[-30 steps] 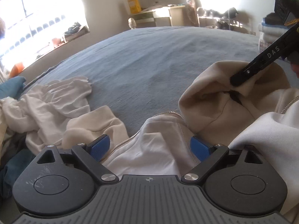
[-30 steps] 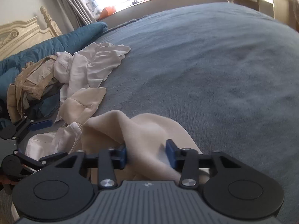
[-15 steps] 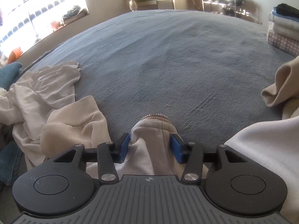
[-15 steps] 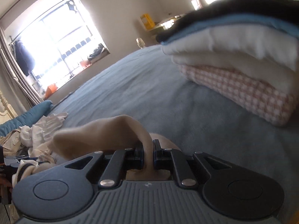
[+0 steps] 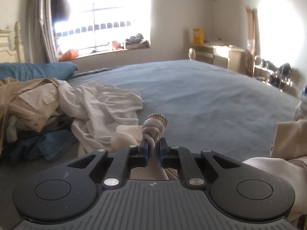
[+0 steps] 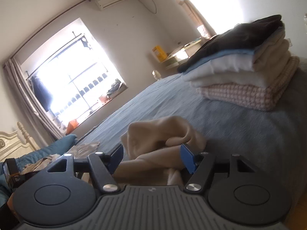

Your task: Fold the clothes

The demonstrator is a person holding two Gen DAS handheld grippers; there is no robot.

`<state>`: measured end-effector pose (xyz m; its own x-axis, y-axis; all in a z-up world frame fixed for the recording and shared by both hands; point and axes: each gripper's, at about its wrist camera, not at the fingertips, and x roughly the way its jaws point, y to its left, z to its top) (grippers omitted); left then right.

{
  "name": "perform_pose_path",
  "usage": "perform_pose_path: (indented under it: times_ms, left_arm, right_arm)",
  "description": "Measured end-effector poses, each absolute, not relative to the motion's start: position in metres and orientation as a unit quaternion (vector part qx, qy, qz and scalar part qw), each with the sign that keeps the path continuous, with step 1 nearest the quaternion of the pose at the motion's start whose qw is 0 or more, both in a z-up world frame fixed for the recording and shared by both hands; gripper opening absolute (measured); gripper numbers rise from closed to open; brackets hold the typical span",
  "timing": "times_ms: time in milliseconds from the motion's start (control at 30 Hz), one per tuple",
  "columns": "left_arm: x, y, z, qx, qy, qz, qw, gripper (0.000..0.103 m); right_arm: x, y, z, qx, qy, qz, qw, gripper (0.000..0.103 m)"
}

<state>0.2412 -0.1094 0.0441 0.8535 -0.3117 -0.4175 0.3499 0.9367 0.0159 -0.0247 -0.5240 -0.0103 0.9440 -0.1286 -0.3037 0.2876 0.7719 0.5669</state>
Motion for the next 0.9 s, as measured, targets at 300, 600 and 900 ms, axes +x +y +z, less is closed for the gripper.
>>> perform_pose_path:
  times_ms: [300,600,900]
  left_arm:
    - [0.094,0.024,0.05,-0.065,0.142,-0.128,0.979,0.009]
    - [0.041,0.066,-0.029,-0.135,0.234,-0.143,0.952,0.012]
    - [0.031,0.099,-0.052,-0.128,0.269,-0.163,0.94,0.042]
  right_arm:
    - [-0.014,-0.46,-0.013,0.312,0.186,-0.019,0.931,0.068]
    - [0.035,-0.387,0.028,0.222,0.221,0.079,0.946,0.069]
    - [0.165,-0.347,0.047,0.092,0.292,0.093,0.947,0.093]
